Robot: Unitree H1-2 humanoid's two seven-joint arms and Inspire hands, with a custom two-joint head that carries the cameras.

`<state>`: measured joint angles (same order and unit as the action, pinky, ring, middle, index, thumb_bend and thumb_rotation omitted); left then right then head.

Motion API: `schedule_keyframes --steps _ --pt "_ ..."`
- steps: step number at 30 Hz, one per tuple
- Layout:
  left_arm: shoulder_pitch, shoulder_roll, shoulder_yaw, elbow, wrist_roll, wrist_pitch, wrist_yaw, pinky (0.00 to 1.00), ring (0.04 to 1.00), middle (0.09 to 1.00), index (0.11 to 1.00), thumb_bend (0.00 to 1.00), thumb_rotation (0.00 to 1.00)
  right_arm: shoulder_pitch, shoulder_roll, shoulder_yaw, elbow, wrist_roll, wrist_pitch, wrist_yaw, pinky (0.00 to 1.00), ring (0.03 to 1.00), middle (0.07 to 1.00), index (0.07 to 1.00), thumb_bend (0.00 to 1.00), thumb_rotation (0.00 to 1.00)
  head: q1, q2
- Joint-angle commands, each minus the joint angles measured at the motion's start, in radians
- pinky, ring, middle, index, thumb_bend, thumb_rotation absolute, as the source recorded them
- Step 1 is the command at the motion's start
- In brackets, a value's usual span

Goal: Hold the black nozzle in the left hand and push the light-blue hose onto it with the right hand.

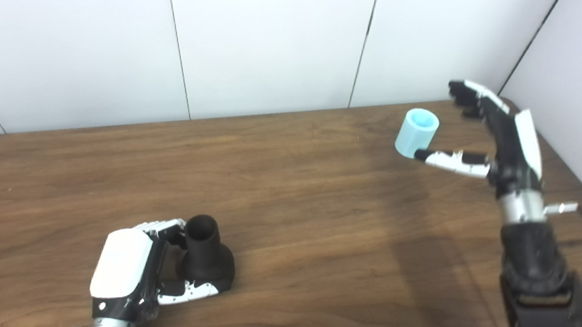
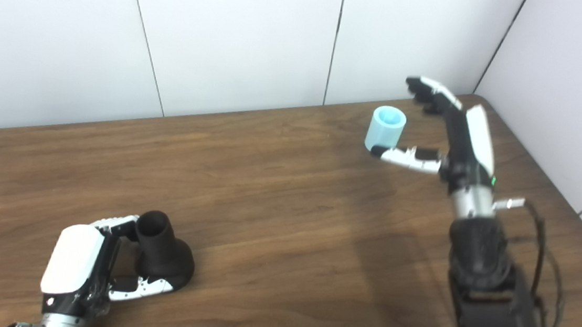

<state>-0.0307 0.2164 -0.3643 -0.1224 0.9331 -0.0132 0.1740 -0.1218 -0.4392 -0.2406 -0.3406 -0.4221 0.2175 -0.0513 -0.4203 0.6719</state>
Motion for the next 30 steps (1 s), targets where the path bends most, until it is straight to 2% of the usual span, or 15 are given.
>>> schedule_keyframes --steps 1,4,7,12,18,20,24,30 --pt "0.011 0.025 0.0 0.013 0.011 0.013 -0.047 0.59 0.549 0.499 0.477 0.52 0.0 -0.05 -0.083 0.024 0.02 -0.094 -0.006 0.014 0.73 0.792 0.778 0.747 0.86 0.12 -0.009 -0.001" --pt "0.012 0.024 0.003 0.018 0.005 0.007 -0.043 0.58 0.546 0.493 0.481 0.52 0.0 -0.097 -0.152 0.078 0.081 -0.175 0.018 0.056 0.74 0.819 0.785 0.74 0.91 0.09 -0.016 -0.006" --pt "0.011 0.023 0.005 0.018 0.003 0.011 -0.05 0.59 0.552 0.496 0.479 0.52 0.0 -0.14 -0.193 0.116 0.137 -0.205 0.036 0.098 0.77 0.869 0.814 0.732 0.92 0.08 -0.021 -0.007" --pt "0.011 0.021 0.004 0.012 0.002 0.019 -0.062 0.6 0.56 0.503 0.474 0.52 0.0 -0.25 -0.262 0.203 0.261 -0.263 0.094 0.215 0.81 0.914 0.861 0.781 0.92 0.06 -0.017 -0.008" --pt "0.015 0.021 0.002 0.016 0.009 0.011 -0.052 0.59 0.556 0.501 0.476 0.52 0.0 -0.375 -0.277 0.298 0.431 -0.298 0.097 0.272 0.81 0.919 0.876 0.802 0.94 0.05 -0.012 -0.008" --pt "0.017 0.023 0.003 0.014 0.006 0.009 -0.054 0.59 0.555 0.499 0.478 0.52 0.0 -0.411 -0.279 0.329 0.485 -0.312 0.085 0.273 0.8 0.908 0.873 0.804 0.94 0.04 -0.009 -0.008" --pt "0.018 0.025 0.002 0.01 0.012 0.017 -0.061 0.59 0.555 0.499 0.478 0.52 0.0 -0.471 -0.275 0.376 0.569 -0.33 0.077 0.261 0.84 0.88 0.846 0.798 0.95 0.04 -0.001 -0.006" --pt "0.02 0.02 -0.002 0.004 0.029 0.028 -0.066 0.59 0.555 0.502 0.477 0.52 0.0 -0.535 -0.271 0.426 0.649 -0.352 0.087 0.27 0.75 0.866 0.852 0.806 0.93 0.05 0.017 -0.002"
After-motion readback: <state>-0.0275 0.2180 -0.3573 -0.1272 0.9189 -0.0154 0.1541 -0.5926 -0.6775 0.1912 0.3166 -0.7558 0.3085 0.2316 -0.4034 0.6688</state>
